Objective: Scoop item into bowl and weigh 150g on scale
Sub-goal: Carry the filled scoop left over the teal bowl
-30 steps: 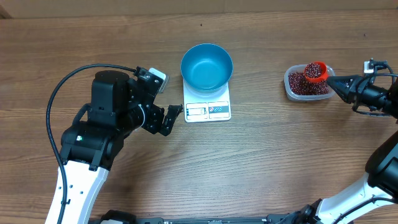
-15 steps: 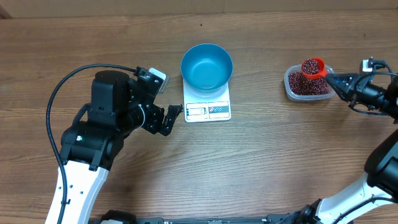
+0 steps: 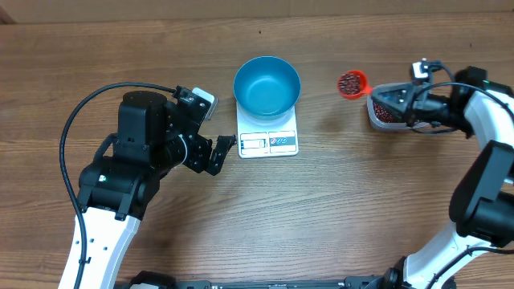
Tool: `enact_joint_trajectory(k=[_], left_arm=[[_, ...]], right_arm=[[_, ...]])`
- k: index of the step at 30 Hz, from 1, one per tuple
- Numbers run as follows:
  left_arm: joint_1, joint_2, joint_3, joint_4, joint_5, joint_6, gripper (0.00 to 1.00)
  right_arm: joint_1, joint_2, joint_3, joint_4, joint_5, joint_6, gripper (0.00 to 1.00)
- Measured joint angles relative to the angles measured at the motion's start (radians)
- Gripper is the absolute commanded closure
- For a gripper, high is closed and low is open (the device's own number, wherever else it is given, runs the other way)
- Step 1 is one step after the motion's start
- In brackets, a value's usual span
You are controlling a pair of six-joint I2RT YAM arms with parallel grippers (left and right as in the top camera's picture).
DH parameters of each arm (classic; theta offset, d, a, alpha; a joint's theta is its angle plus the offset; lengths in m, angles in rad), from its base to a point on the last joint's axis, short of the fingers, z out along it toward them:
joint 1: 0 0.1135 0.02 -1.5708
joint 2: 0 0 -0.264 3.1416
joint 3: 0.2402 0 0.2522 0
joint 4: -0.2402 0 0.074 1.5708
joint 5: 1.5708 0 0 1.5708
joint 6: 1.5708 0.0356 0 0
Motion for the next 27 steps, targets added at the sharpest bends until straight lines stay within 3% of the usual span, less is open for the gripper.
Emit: enact_joint_trajectory(k=[10,19,27], left_arm=[[0.0,0.0,0.0,0.0,0.0,0.0,0.0],[0.0,0.0,0.0,0.0,0.0,0.0,0.0],[0.0,0.0,0.0,0.0,0.0,0.0,0.0]], right_arm=[[0.199,0.001,-0.002,0.111,-0.019,0.043,0.96],[0.342,0.006,0.032,0.375,0.126,0.338,0.96],[0.447,0.008,0.153,0.405,0.353,0.487,0.96]])
